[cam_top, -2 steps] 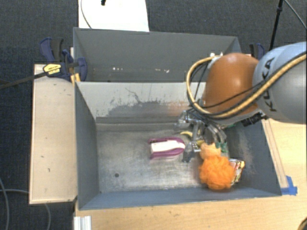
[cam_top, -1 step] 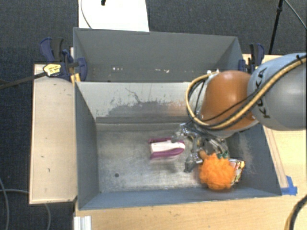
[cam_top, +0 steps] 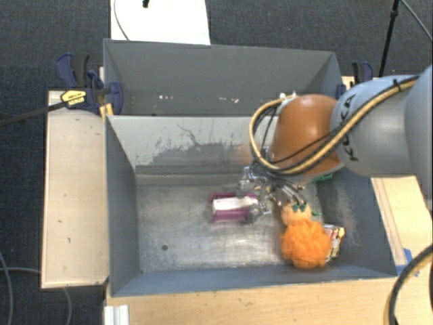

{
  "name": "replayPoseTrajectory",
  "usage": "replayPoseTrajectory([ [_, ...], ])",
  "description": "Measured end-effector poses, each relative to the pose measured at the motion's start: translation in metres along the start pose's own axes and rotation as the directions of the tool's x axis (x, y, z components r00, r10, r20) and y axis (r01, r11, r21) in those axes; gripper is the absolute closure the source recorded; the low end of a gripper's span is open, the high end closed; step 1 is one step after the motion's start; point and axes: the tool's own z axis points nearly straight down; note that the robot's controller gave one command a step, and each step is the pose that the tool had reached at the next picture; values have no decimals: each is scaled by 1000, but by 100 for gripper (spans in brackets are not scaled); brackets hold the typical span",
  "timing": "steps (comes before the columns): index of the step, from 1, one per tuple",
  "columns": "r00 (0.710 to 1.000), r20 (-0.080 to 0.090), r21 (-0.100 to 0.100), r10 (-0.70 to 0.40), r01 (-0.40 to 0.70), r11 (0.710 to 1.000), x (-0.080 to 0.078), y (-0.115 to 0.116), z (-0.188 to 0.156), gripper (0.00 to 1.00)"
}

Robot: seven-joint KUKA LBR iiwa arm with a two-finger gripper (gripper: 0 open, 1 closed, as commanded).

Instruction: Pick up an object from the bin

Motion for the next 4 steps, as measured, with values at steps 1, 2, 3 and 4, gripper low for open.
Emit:
replayPoseTrajectory([
  [1, 1000, 0, 0, 1, -1, 1000, 0, 0, 0, 100],
  [2, 999, -29, -1, 27, -27, 1000, 4, 6, -31, 100],
  [3, 999, -35, -1, 30, -30, 1000, 0, -9, -68, 100],
  [4, 999, -26, 2, 27, -27, 1000, 1, -16, -71, 100],
])
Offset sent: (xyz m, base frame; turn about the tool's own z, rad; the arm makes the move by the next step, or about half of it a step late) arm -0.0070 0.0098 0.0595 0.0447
